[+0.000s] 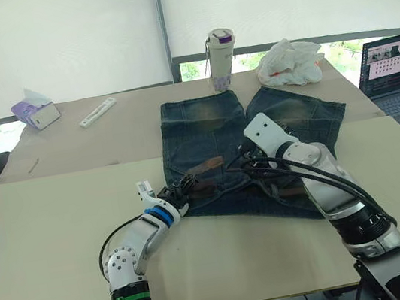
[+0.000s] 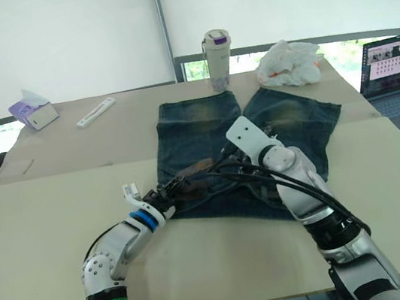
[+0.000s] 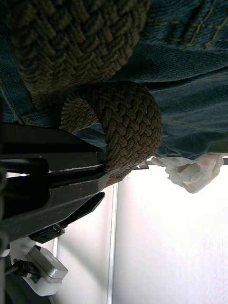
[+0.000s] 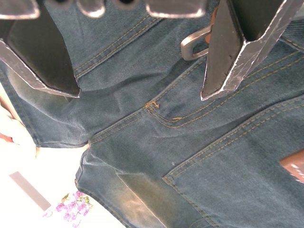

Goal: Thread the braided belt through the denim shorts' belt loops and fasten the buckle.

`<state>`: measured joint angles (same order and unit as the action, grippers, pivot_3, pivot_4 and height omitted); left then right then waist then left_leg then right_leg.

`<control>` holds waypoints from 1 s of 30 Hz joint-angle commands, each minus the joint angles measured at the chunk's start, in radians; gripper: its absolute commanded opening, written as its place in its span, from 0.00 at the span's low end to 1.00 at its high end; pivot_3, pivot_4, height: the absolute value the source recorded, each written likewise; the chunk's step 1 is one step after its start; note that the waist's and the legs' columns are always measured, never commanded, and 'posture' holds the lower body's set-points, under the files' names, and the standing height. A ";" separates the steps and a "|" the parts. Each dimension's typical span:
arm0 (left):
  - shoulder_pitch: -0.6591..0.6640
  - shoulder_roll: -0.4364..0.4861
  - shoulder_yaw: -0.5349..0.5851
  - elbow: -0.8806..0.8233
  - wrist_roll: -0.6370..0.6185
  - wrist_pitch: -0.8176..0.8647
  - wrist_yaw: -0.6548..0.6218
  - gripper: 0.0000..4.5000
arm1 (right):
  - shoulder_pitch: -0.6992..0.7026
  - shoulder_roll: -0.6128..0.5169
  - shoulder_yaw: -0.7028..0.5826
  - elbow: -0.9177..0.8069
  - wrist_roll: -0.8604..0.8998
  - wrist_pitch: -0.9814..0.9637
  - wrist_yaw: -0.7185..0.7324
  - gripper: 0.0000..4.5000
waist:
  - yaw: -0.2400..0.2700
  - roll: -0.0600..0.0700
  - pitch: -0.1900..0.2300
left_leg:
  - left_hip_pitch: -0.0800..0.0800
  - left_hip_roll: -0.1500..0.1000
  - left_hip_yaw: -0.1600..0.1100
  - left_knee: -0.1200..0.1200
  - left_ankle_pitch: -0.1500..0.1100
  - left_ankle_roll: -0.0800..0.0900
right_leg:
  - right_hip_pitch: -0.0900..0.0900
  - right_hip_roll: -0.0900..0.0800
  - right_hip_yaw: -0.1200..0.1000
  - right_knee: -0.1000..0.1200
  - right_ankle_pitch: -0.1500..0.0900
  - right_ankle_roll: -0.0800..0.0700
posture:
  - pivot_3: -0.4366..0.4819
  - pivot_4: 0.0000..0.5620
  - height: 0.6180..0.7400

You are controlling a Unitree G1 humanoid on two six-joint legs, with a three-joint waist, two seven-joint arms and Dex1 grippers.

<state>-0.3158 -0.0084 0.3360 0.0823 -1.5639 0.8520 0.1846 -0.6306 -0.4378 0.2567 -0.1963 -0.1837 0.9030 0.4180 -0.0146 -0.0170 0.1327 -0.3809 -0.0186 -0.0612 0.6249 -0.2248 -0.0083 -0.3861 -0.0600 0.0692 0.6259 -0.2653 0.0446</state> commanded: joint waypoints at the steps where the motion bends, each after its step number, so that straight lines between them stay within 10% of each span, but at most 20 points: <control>1: 0.007 -0.004 -0.003 -0.024 0.001 -0.006 0.000 0.00 | -0.018 -0.013 -0.030 -0.010 0.003 -0.009 0.004 0.99 | 0.000 0.000 0.000 | 0.000 0.000 0.000 0.000 0.000 0.000 | 0.000 0.000 0.000 0.000 0.000 0.000 | 0.48 0.27 1.00; 30: 0.000 0.002 -0.013 -0.014 0.019 -0.002 -0.008 0.00 | 0.045 -0.050 -0.195 -0.209 0.119 0.080 0.057 0.99 | 0.001 0.000 0.000 | -0.001 0.000 0.000 0.000 0.000 0.000 | 0.000 0.000 0.000 0.000 0.000 0.000 | 0.48 0.27 1.00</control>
<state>-0.3127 -0.0093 0.3243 0.0749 -1.5464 0.8509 0.1827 -0.5850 -0.4918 0.1031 -0.3243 -0.0918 0.9693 0.4726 -0.0134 -0.0171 0.1327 -0.3815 -0.0185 -0.0614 0.6246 -0.2248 -0.0082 -0.3861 -0.0599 0.0690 0.6254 -0.2654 0.0448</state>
